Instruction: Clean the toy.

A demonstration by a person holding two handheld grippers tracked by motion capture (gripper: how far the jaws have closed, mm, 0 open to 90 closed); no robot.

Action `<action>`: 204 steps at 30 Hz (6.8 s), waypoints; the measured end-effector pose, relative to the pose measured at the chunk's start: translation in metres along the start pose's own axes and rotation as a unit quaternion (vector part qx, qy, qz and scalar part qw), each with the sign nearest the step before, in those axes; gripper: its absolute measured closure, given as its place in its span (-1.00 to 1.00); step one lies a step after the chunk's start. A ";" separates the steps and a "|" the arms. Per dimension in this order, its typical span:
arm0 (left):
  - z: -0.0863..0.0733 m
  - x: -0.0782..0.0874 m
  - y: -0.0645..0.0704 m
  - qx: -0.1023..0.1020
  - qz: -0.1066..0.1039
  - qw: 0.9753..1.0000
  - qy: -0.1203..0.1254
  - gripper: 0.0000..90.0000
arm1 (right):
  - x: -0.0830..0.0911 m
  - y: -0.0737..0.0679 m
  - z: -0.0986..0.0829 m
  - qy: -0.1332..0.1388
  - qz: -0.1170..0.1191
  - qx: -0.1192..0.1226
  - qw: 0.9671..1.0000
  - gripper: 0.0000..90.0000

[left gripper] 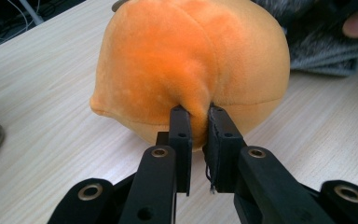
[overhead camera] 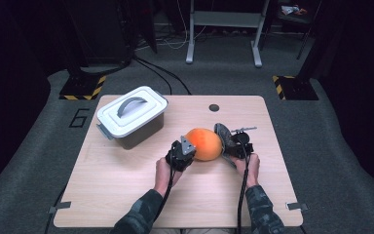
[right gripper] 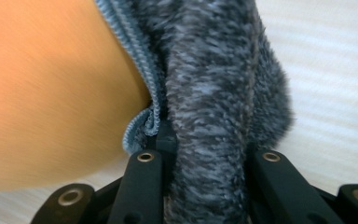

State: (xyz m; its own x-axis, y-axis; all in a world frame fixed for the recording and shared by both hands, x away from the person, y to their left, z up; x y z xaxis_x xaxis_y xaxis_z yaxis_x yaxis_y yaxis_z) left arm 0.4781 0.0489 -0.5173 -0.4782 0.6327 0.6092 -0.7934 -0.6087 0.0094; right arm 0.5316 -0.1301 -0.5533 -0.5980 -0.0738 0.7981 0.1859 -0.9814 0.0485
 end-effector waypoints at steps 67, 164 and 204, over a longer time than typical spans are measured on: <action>0.013 0.003 0.001 -0.025 0.002 1.000 0.002 0.70 | 0.049 -0.023 0.021 0.082 0.016 0.043 0.996 0.60; 0.019 0.002 -0.006 0.043 -0.016 0.999 0.018 0.80 | 0.038 -0.008 0.017 0.064 0.002 0.017 0.998 0.59; 0.020 -0.005 -0.010 -0.027 0.016 0.999 -0.016 0.51 | 0.048 -0.017 0.026 0.095 0.009 0.036 0.995 0.59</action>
State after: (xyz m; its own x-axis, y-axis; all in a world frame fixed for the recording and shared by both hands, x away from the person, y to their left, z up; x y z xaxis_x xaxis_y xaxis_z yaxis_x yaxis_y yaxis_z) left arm 0.4960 0.0423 -0.5040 -0.4923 0.5965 0.6339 -0.7975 -0.6010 -0.0539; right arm 0.5196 -0.1122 -0.4999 -0.7290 -0.1296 0.6721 0.2486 -0.9650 0.0837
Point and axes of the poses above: each handheld gripper's, and its own axes: x roughly backward along the jaws, z roughly out of its top, y roughly to its right, the point moved 8 cm from there along -x, roughly forward along the jaws, and after that the axes turned 14 degrees about -z, right-handed, at the moved point
